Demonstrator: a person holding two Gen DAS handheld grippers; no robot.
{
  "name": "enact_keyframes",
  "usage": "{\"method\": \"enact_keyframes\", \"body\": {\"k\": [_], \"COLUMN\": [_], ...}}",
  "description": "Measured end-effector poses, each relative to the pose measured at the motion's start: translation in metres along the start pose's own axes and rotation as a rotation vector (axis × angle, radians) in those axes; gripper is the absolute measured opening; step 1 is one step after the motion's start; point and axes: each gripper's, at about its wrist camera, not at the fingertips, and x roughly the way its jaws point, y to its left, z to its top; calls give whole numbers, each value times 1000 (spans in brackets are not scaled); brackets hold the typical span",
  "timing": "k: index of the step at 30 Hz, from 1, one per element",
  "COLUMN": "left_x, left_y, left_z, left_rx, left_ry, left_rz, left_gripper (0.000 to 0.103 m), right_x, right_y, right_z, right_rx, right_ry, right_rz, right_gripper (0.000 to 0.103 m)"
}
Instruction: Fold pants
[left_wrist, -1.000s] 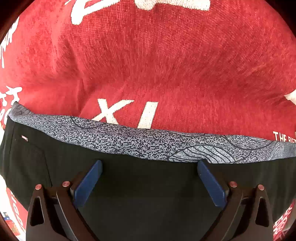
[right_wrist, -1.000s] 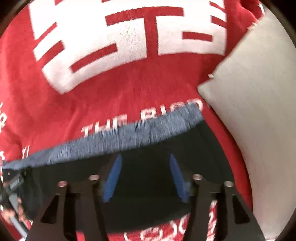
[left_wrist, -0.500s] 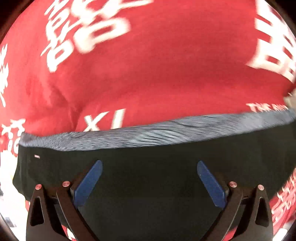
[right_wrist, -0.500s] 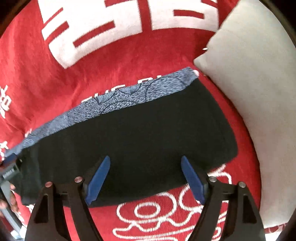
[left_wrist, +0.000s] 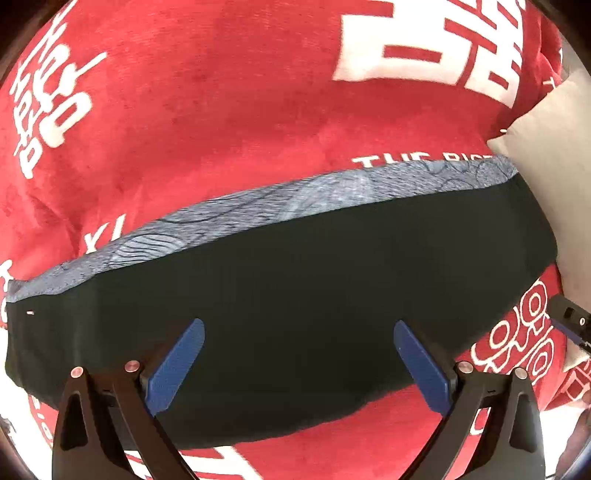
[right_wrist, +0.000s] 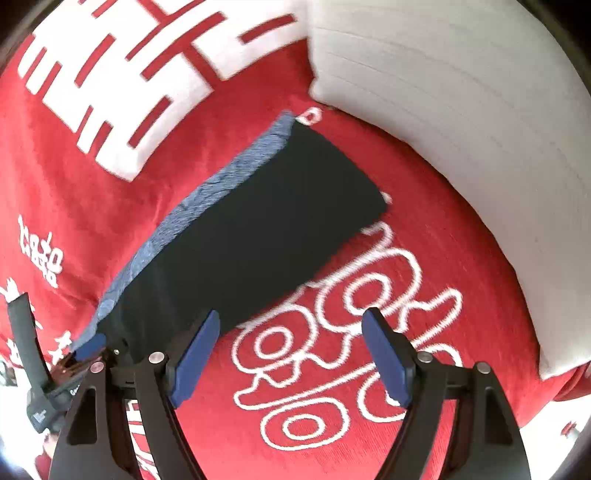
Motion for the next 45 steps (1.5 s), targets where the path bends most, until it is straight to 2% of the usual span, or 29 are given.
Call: {"method": "enact_keyframes", "body": {"k": [4,7,9,13,16,18,19,20,21,24,26,28,29,32,36,45], "left_x": [-1,8,20,23,21,21,20,23,23,25,24,25,28,29,30,30], "left_y": [-21,-36,-41,-42,-46,-49,-50,-45,-44,-41,-37,-34,-30,-28,-26,-27], "left_z": [5,6,4,0,-3,-4,-4,-6,-6,-8,-12,-14,-14,-14,-12,-12], "left_rx": [-36,-4,12,1,5,3,2,0,-1,-3,-6,-9,-8,-6,-6,-6], "left_ry": [-10,4,29,9,-4,-6,-8,-9,-9,-19,-20,-15,-14,-12,-11,-11], "left_rz": [-26,8,24,10,18,16,15,13,12,11,13,13,12,6,3,3], "left_gripper": [103,103,103,103,103,103,103,103,103,103,103,103,103,103,103,103], "right_x": [4,6,-1,-14,7,27,38,44,40,25,16,11,8,11,23,38], "right_y": [-18,-22,-17,8,17,10,3,-7,-13,-17,-19,-19,-19,-27,-36,-39], "right_z": [3,8,12,26,48,58,62,65,66,60,49,39,31,16,2,-1], "right_rx": [90,130,112,-10,-51,-48,-37,-12,11,26,48,58,70,139,214,265], "right_ry": [-30,-61,-116,-206,-160,-120,-100,-93,-108,-125,-108,-104,-102,-76,-46,-80], "right_rz": [50,48,15,49,71,19,-21,-31,-19,7,63,97,114,193,237,308], "right_gripper": [82,82,82,78,60,53,39,18,15,24,47,61,63,63,63,63]}}
